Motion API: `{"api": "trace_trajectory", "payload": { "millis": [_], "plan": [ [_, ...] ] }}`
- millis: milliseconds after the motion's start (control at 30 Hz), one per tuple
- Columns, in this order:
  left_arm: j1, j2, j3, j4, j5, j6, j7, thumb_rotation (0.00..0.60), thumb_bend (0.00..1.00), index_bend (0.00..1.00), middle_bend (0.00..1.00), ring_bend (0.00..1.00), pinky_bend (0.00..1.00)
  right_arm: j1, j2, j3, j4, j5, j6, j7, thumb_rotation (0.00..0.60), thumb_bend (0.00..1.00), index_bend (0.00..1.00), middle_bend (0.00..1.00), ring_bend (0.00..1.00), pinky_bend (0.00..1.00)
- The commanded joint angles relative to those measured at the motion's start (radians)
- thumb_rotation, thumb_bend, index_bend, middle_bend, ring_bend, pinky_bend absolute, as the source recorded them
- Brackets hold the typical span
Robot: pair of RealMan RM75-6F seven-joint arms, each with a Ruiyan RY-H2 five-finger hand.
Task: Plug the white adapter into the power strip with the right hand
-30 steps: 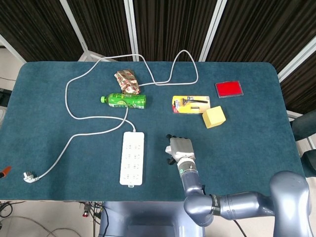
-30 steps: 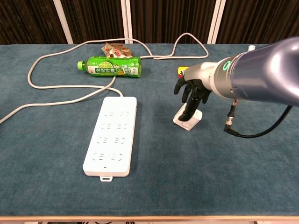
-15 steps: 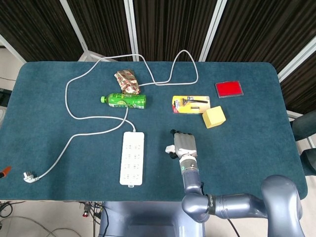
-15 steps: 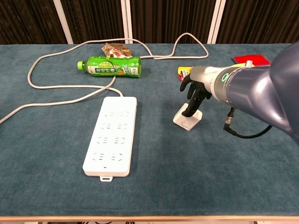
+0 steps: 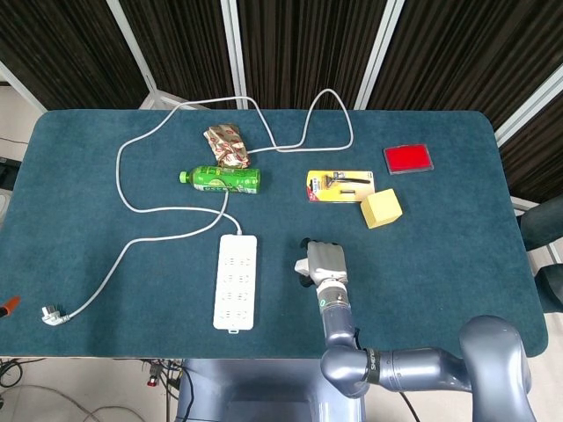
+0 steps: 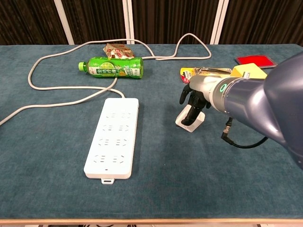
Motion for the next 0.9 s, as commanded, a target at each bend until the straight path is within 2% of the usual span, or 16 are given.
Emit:
{"api": "trace_trajectory", "payload": {
  "millis": [33, 900],
  "plan": [
    [0.000, 0.001, 0.001, 0.000, 0.000, 0.000, 0.000, 0.600, 0.08, 0.18, 0.00, 0.00, 0.00, -0.005, -0.007, 0.001, 0.012, -0.007, 0.001, -0.002, 0.600, 0.37, 0.29, 0.33, 0.38, 0.27],
    [0.001, -0.002, -0.001, -0.002, -0.005, 0.004, 0.011, 0.600, 0.08, 0.19, 0.00, 0.00, 0.00, -0.045, -0.016, -0.004, 0.022, -0.052, -0.001, -0.027, 0.600, 0.37, 0.38, 0.41, 0.44, 0.30]
  ]
}}
